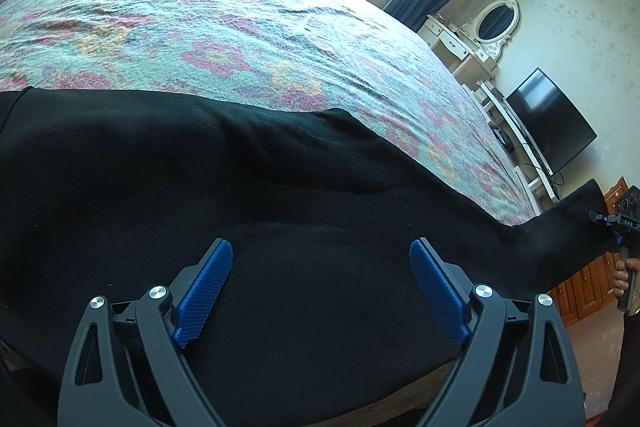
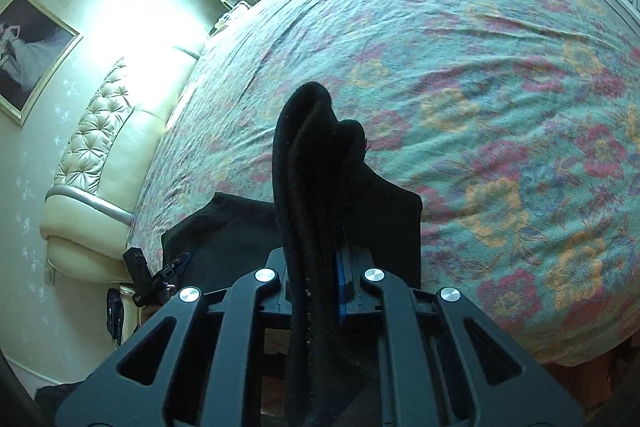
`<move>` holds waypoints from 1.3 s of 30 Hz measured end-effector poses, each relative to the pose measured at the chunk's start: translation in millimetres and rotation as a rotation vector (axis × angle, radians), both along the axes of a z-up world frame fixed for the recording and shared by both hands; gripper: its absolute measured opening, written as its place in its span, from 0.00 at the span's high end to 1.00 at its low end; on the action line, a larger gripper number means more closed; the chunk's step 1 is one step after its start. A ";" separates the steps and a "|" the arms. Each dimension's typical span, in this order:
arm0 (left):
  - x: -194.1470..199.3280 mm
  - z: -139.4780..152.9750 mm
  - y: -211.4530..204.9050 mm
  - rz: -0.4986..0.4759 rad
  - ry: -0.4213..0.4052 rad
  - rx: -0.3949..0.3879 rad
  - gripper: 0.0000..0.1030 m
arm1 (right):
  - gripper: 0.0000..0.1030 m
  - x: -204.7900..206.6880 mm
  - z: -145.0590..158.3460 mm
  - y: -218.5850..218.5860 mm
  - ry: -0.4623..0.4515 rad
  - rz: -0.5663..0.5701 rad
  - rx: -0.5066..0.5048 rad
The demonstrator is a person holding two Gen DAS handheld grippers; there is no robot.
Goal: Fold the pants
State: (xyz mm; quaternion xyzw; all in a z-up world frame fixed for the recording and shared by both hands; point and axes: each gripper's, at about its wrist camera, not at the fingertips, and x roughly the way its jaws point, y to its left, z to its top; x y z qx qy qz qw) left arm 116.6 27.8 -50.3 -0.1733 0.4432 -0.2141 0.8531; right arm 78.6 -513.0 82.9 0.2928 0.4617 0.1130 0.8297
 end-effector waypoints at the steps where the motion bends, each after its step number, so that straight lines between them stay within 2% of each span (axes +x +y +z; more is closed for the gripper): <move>1: -1.4 0.4 1.8 0.001 -0.004 0.000 0.14 | 0.89 2.6 4.5 8.8 -0.006 0.010 0.000; 7: -5.1 -0.2 9.6 0.014 -0.003 -0.038 0.14 | 0.89 18.0 17.5 54.6 -0.043 0.051 0.029; 14: -8.1 -3.2 14.1 0.006 -0.009 -0.050 0.14 | 0.89 43.3 11.8 112.4 -0.051 0.119 0.046; 22: -9.2 -3.2 18.3 0.012 -0.002 -0.068 0.14 | 0.89 73.4 -37.3 187.9 0.045 0.202 -0.096; 29: -7.4 -3.1 19.9 0.012 0.005 -0.077 0.14 | 0.89 94.4 -94.6 257.2 0.152 0.294 -0.325; 32: -7.5 -3.4 21.5 0.013 0.007 -0.084 0.14 | 0.88 98.4 -115.1 277.0 0.187 0.325 -0.364; 34: -7.9 -3.3 22.3 0.014 0.008 -0.090 0.14 | 0.78 98.7 -124.1 288.4 0.200 0.340 -0.393; 35: -7.8 -3.3 22.7 0.014 0.009 -0.092 0.14 | 0.73 99.0 -127.3 292.1 0.201 0.338 -0.388; 36: -7.3 -3.3 22.9 0.014 0.009 -0.094 0.14 | 0.63 98.8 -130.1 294.7 0.200 0.342 -0.364; 39: -6.0 -4.4 24.8 0.013 0.010 -0.097 0.14 | 0.45 96.9 -135.6 302.4 0.195 0.350 -0.332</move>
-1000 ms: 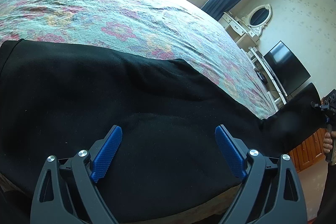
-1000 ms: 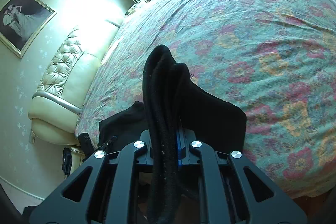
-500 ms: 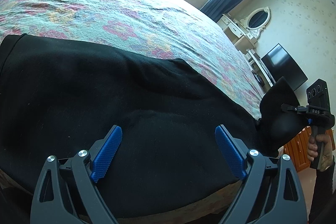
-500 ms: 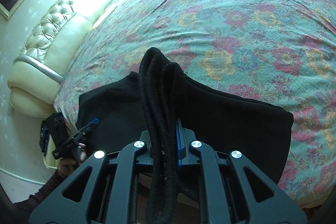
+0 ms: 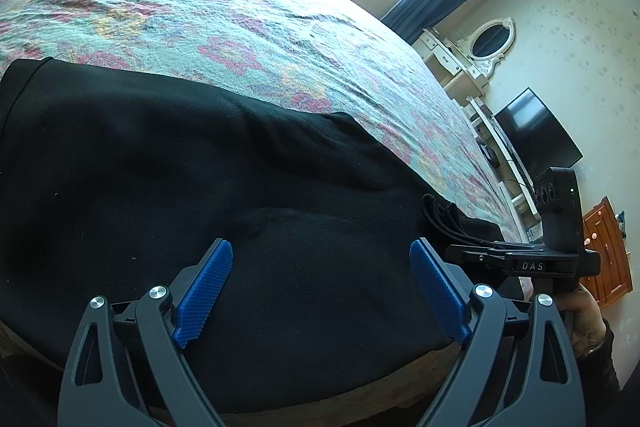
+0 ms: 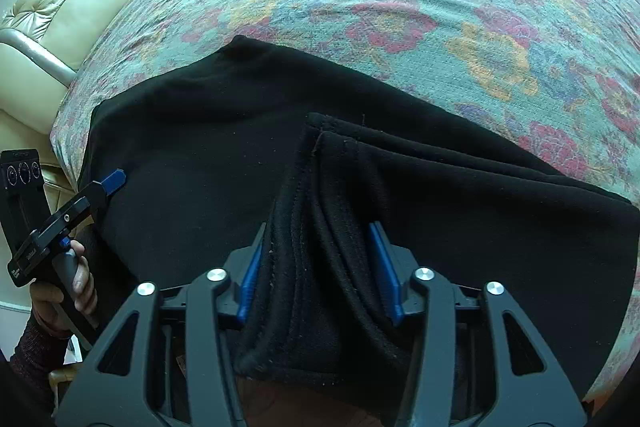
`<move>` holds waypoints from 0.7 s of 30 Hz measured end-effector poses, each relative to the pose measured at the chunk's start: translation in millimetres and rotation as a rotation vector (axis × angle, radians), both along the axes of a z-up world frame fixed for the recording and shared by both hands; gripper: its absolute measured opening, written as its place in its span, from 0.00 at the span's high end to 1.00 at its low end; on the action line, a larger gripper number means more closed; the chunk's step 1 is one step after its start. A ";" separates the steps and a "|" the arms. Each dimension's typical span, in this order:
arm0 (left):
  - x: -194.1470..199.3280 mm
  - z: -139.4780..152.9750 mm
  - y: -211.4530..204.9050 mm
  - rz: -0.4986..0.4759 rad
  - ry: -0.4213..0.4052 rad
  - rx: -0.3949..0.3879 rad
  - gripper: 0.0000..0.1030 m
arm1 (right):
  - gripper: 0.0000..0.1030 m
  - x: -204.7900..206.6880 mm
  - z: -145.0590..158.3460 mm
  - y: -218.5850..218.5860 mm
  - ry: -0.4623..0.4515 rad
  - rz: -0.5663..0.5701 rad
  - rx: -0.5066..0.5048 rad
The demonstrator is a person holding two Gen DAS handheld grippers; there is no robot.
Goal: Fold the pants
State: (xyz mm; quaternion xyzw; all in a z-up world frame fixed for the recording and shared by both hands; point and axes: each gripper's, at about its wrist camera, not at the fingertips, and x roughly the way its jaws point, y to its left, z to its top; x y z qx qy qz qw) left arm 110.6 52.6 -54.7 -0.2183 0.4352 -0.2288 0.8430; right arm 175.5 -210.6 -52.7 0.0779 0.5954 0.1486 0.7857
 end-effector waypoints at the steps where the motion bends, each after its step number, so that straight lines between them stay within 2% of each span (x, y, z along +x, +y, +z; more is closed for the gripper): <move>1: 0.1 0.0 0.0 0.000 0.000 -0.001 0.14 | 0.41 -0.9 -0.8 1.5 -0.003 0.000 0.004; 7: -1.1 -1.0 -0.6 -0.002 -0.004 0.004 0.14 | 0.19 -9.1 -0.8 11.6 -0.035 -0.020 0.048; 11: -1.8 -0.7 -1.0 -0.004 -0.006 0.006 0.14 | 0.16 -12.5 -0.1 8.0 -0.064 -0.068 0.135; 14: -2.1 -0.6 -0.6 -0.006 -0.005 0.004 0.14 | 0.16 -16.6 11.1 -5.5 -0.081 -0.117 0.285; 18: -1.8 -1.2 -0.8 -0.003 -0.006 0.004 0.14 | 0.16 -25.9 25.2 -19.1 -0.067 -0.089 0.628; 19: -2.0 -1.3 -1.2 -0.004 -0.007 0.007 0.14 | 0.16 -27.1 27.3 -23.0 -0.072 -0.098 0.649; 20: -2.3 -1.5 -1.6 -0.005 -0.009 0.010 0.14 | 0.16 -28.5 30.8 -27.4 -0.090 -0.113 0.621; 21: -2.7 -1.3 -1.9 -0.007 -0.011 0.012 0.14 | 0.16 -29.2 33.3 -30.1 -0.110 -0.119 0.549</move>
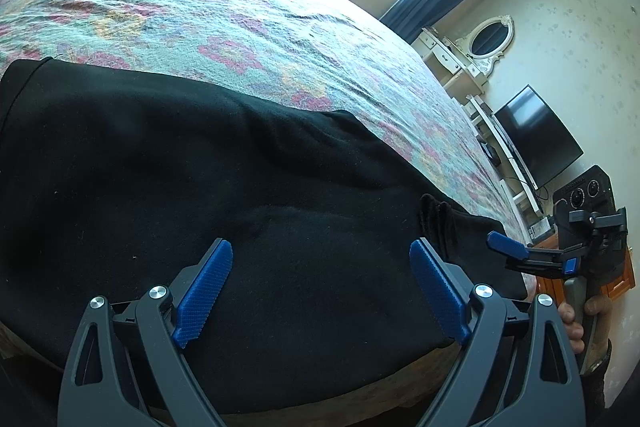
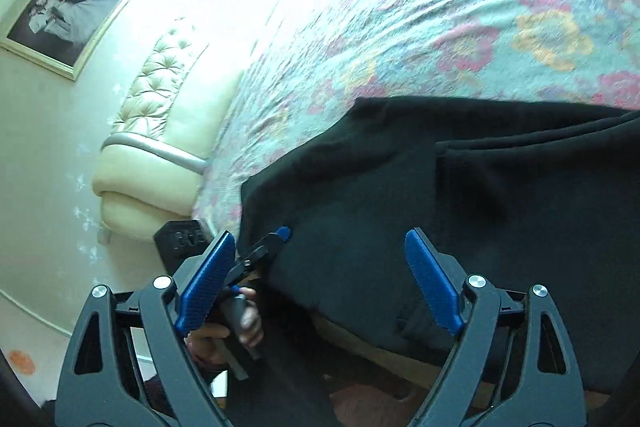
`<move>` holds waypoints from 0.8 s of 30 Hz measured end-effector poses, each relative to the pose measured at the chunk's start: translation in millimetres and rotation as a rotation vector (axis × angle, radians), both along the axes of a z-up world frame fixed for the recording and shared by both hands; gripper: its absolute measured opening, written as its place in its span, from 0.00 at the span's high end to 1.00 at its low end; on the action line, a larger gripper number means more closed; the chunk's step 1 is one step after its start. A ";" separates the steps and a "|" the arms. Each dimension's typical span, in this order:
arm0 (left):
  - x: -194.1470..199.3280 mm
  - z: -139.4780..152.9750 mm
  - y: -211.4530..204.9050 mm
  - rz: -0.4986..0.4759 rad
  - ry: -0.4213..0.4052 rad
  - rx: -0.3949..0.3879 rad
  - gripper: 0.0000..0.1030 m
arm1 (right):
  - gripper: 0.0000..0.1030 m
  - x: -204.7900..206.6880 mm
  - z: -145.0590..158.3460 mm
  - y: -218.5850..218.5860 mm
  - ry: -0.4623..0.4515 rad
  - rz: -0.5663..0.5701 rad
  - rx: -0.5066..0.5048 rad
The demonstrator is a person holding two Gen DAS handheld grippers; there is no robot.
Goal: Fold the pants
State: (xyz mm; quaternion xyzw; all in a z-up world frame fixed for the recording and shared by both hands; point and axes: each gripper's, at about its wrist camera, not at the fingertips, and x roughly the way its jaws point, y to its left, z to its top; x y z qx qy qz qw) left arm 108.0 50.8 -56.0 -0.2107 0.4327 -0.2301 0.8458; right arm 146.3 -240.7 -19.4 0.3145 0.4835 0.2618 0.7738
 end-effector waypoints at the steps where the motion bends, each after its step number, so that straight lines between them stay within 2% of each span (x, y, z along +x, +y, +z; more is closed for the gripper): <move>1: -0.1 0.0 0.2 0.000 0.000 -0.001 0.14 | 0.16 0.6 0.2 -1.1 0.001 -0.008 -0.087; 3: -0.5 -0.1 0.3 0.002 0.002 -0.007 0.14 | 0.16 2.6 -6.0 -2.0 0.032 -0.024 -0.195; 7: -0.4 0.2 1.7 0.004 0.004 -0.015 0.14 | 0.16 3.9 -31.0 4.0 0.126 0.007 -0.132; 9: -0.4 0.2 1.7 0.003 0.002 -0.013 0.14 | 0.15 0.2 -41.3 12.0 0.136 0.019 -0.150; 14: 1.2 0.5 3.2 -0.006 0.003 -0.016 0.14 | 0.12 2.8 -36.3 41.6 0.096 0.045 -0.270; 18: 1.2 2.6 8.9 -0.010 0.014 -0.033 0.14 | 0.12 0.9 -27.2 68.5 0.046 0.066 -0.443; 21: -1.0 9.9 22.9 0.008 0.007 -0.032 0.14 | 0.12 -5.0 -19.0 84.1 -0.009 0.075 -0.561; 24: -3.4 19.4 54.4 0.065 -0.028 -0.028 0.14 | 0.12 -10.0 -14.7 97.1 -0.050 0.083 -0.630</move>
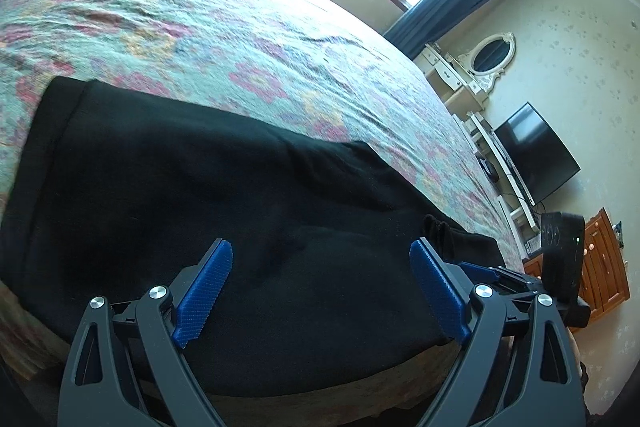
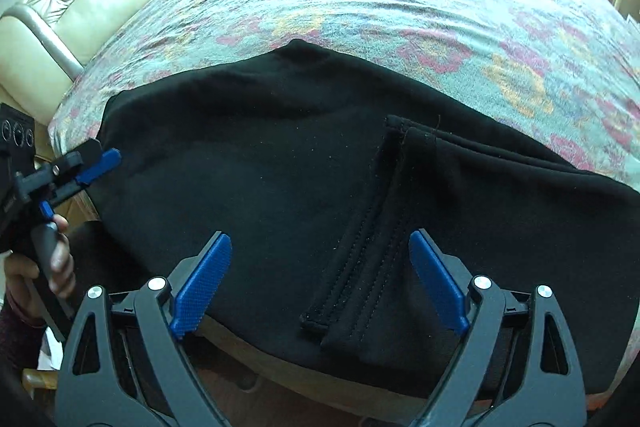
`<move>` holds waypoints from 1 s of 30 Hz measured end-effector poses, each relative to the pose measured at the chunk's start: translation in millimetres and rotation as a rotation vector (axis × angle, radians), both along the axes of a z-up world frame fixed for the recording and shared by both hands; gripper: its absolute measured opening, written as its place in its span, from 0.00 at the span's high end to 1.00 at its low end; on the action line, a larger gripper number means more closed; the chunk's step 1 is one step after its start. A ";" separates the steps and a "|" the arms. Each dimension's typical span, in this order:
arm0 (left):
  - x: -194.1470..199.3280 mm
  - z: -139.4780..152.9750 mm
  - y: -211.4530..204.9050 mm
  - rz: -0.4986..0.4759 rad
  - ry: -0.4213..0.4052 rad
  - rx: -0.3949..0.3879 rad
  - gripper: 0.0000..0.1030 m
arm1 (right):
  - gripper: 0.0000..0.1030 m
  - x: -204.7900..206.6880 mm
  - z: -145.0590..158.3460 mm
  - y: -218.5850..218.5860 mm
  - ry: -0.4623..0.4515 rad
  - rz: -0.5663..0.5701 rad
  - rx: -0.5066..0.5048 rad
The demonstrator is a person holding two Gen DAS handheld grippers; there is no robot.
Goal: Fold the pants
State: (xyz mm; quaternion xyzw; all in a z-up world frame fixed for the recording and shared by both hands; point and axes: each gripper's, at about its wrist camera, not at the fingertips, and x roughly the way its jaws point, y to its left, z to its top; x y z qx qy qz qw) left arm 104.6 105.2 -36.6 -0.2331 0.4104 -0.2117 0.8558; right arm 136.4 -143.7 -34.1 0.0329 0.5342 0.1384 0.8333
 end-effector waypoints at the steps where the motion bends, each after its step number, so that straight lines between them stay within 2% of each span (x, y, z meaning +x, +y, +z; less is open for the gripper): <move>1: -0.3 1.5 13.7 0.025 -0.004 0.002 0.14 | 0.12 -1.5 0.6 2.4 -0.007 0.007 -0.013; 4: -0.1 1.0 56.9 0.116 0.007 -0.004 0.14 | 0.12 -3.1 0.9 9.2 -0.022 0.022 -0.046; 7: 0.2 -4.6 101.2 0.197 0.036 -0.060 0.14 | 0.12 -2.7 -1.0 9.2 -0.032 0.031 -0.058; 10: 3.4 -13.4 135.9 0.234 0.071 -0.101 0.14 | 0.12 0.1 -6.2 9.6 -0.025 0.031 -0.051; 16: 14.8 -37.8 157.7 0.179 0.137 -0.153 0.14 | 0.12 0.3 -11.8 8.2 -0.020 0.022 -0.051; 20: 23.0 -43.7 157.3 0.140 0.136 -0.172 0.14 | 0.10 1.2 -13.3 6.1 -0.011 0.018 -0.035; 24: 31.5 -46.5 164.5 0.089 0.167 -0.251 0.14 | 0.08 1.3 -15.5 6.3 -0.009 0.017 -0.028; 27: 39.9 -47.0 168.8 0.030 0.211 -0.281 0.14 | 0.06 0.3 -16.9 8.1 -0.011 0.015 -0.030; 28: 43.3 -46.5 170.0 0.016 0.225 -0.280 0.14 | 0.06 0.2 -17.3 8.6 -0.010 0.015 -0.031; 30: 49.3 -37.3 173.7 0.029 0.222 -0.182 0.14 | 0.06 0.8 -17.5 8.7 -0.009 0.016 -0.031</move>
